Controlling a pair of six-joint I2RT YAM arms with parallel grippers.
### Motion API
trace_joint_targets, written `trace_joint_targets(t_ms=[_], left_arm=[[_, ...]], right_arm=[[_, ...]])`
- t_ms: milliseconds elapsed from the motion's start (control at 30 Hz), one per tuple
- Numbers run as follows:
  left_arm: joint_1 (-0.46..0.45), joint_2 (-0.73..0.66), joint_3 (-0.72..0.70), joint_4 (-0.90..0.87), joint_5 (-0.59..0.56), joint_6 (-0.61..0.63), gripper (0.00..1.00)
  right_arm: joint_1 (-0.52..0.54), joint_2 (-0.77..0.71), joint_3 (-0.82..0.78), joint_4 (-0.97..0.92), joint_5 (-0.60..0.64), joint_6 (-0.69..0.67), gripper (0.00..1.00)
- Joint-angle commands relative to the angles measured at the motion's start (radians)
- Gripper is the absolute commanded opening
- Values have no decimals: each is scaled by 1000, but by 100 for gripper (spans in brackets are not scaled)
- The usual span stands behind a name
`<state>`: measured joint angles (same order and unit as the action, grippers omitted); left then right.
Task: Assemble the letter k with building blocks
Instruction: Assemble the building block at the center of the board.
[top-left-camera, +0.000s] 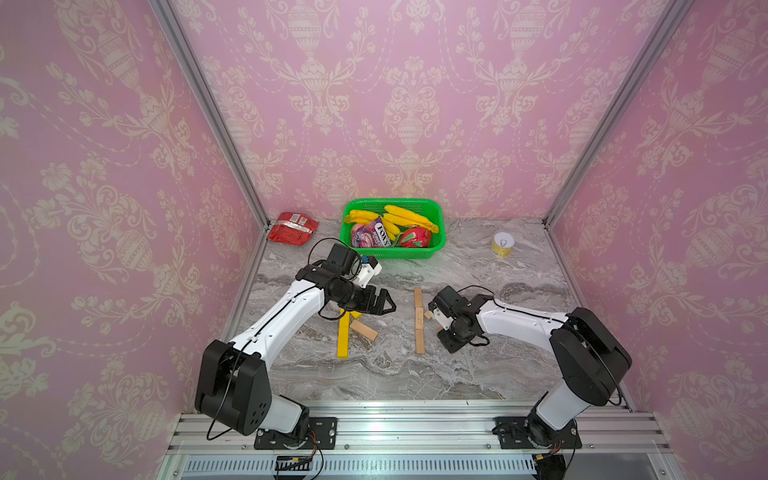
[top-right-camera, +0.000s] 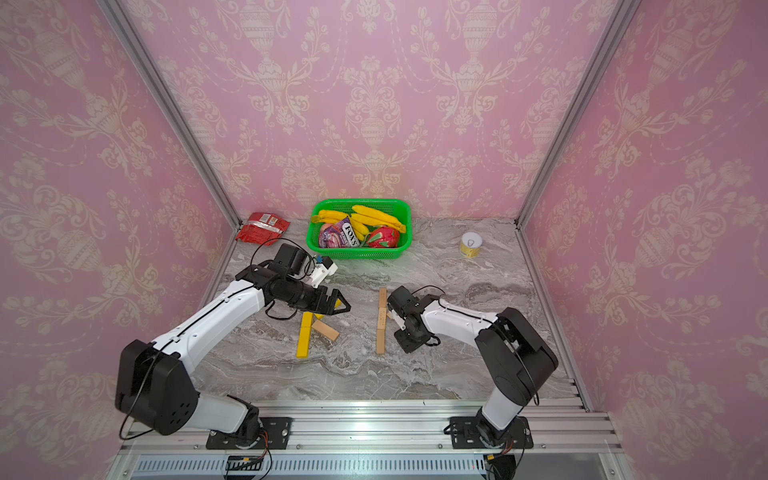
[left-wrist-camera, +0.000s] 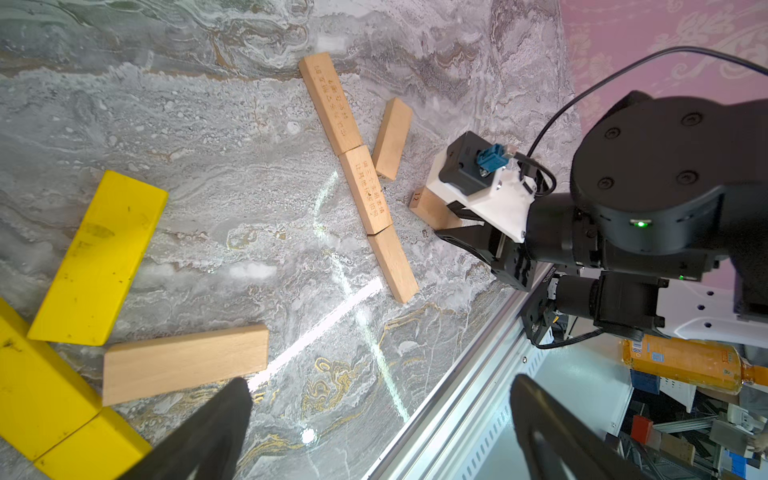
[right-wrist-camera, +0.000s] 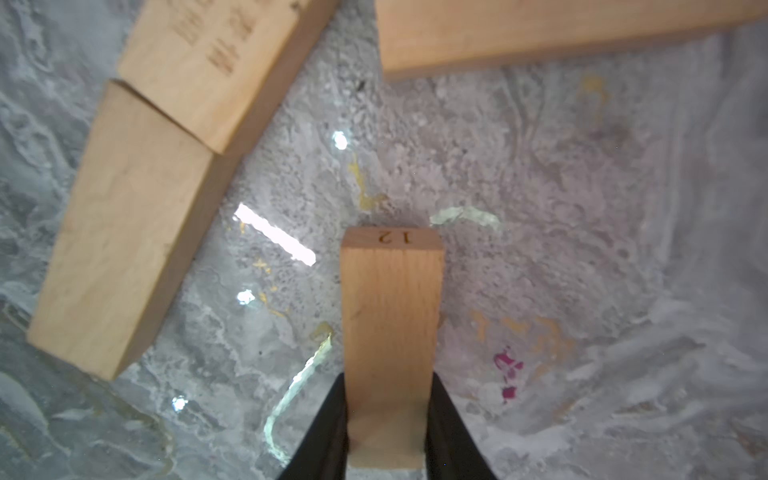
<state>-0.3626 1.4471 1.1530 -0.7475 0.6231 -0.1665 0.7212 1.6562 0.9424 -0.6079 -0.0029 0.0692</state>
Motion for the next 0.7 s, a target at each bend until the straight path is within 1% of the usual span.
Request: trace_joint_targets(t_ms=[0,667], left_arm=[[8,2,-10,4,18,14,99],[10,11,-5,-3,7,15,99]], right_arm=[[10,28,19,-8,11,-18,31],[25,75,142,-115,14,-102,32]])
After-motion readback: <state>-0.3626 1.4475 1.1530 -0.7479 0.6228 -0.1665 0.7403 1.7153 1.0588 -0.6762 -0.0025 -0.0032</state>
